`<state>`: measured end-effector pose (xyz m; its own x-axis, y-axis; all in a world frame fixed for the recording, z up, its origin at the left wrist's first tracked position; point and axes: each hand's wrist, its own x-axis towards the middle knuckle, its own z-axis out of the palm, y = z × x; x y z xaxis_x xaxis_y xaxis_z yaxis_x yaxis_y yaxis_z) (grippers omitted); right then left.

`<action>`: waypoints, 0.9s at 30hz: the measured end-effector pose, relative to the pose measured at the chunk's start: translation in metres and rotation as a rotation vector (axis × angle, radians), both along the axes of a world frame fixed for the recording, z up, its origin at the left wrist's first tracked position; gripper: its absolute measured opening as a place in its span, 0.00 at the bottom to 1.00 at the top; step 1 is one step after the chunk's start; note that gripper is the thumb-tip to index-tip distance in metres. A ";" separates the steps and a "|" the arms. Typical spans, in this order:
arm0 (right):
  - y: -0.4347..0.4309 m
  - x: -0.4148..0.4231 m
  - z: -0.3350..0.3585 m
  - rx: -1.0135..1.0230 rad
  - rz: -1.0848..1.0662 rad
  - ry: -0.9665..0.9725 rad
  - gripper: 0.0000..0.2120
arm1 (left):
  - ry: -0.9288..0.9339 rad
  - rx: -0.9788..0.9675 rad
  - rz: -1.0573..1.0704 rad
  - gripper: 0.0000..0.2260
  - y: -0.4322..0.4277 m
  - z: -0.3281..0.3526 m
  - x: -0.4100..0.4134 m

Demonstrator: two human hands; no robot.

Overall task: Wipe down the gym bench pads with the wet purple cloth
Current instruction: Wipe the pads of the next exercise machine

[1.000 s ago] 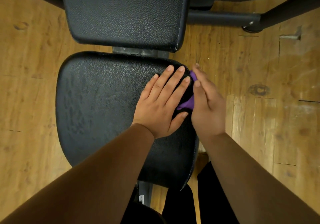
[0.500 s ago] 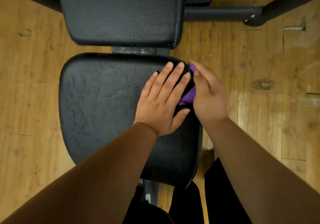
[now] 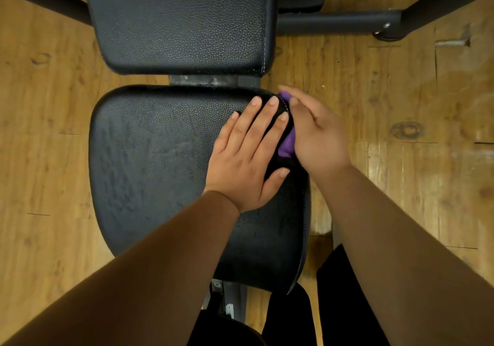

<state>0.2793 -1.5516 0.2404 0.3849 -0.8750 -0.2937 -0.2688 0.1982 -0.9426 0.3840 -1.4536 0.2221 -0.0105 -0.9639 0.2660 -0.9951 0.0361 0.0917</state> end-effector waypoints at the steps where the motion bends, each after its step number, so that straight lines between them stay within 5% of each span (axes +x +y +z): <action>1: -0.006 0.003 0.003 0.087 -0.030 -0.046 0.13 | -0.002 0.000 0.001 0.31 0.000 0.000 0.000; 3: -0.004 0.004 0.003 0.116 -0.059 -0.058 0.13 | 0.004 0.004 0.003 0.31 0.000 0.001 0.000; 8: 0.032 -0.015 0.000 -0.259 0.011 0.054 0.17 | 0.006 -0.002 0.004 0.31 0.000 0.000 -0.001; 14: -0.005 -0.002 0.009 0.282 -0.087 -0.095 0.13 | -0.004 -0.005 0.007 0.30 0.000 0.001 -0.002; 20: 0.033 -0.021 0.004 0.079 -0.076 -0.029 0.14 | -0.013 -0.008 0.009 0.30 0.000 0.001 -0.003; 24: 0.004 -0.012 -0.004 0.335 -0.121 -0.087 0.11 | -0.021 0.001 0.017 0.30 0.000 0.002 -0.004; 27: 0.015 -0.018 -0.014 0.246 -0.079 -0.024 0.12 | -0.023 -0.011 0.021 0.30 -0.001 0.001 -0.003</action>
